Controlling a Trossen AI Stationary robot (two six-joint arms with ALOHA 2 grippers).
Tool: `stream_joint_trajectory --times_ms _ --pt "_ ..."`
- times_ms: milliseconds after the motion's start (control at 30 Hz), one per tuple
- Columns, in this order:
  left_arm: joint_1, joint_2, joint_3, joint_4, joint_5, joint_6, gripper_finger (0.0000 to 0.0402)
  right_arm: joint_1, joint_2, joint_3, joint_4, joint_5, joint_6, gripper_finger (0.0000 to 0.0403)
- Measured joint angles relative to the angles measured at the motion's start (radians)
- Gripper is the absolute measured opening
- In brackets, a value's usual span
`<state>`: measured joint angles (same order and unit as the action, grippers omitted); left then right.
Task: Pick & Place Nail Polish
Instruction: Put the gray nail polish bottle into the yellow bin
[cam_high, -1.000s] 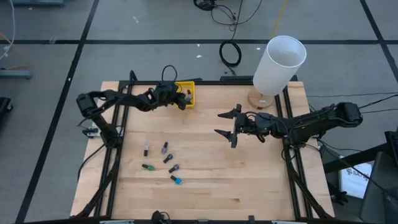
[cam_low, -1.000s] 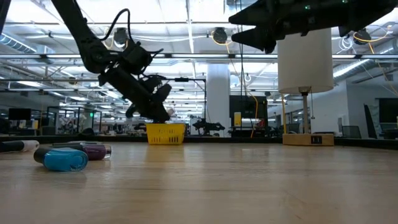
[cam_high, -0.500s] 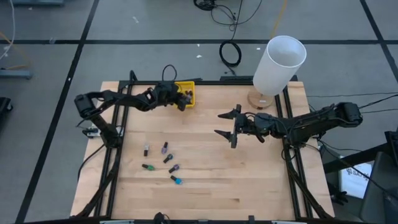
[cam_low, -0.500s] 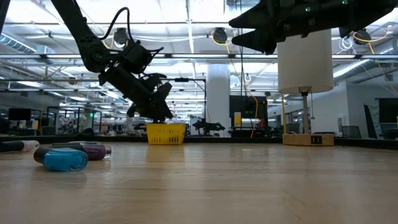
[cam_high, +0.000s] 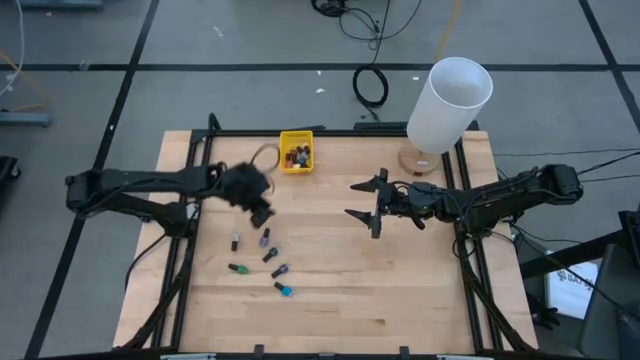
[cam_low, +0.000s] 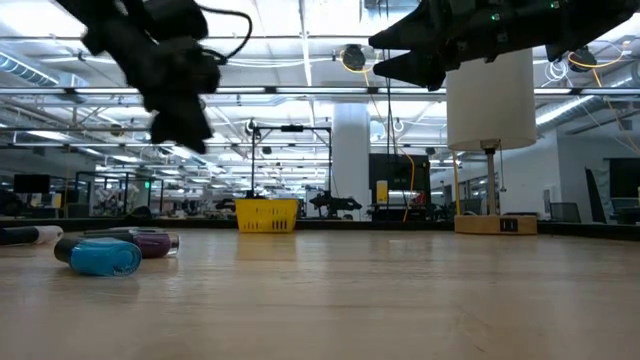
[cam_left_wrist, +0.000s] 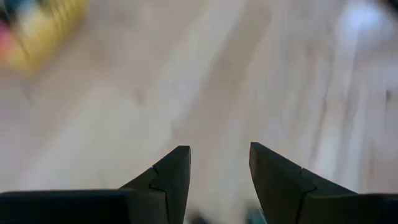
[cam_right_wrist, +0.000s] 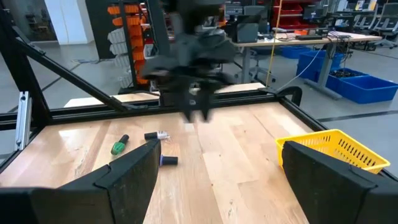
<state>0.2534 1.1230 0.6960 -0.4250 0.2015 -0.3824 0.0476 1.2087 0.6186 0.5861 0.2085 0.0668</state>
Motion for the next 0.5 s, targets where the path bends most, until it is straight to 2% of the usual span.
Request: stream_joint_trajectory --times_ms 100,300,500 --pt "-0.135 -0.037 0.000 -0.147 -0.051 -0.161 0.0163 0.000 0.000 0.000 0.000 0.000 0.001 0.0320" --pt "-0.364 -0.059 0.000 -0.412 -0.076 -0.636 0.0163 0.000 0.000 0.000 -0.008 0.000 0.042 0.0320" --pt "-0.513 -0.036 -0.001 -0.560 -0.220 -0.992 0.0163 0.000 0.000 0.000 -0.026 -0.001 0.082 0.0320"
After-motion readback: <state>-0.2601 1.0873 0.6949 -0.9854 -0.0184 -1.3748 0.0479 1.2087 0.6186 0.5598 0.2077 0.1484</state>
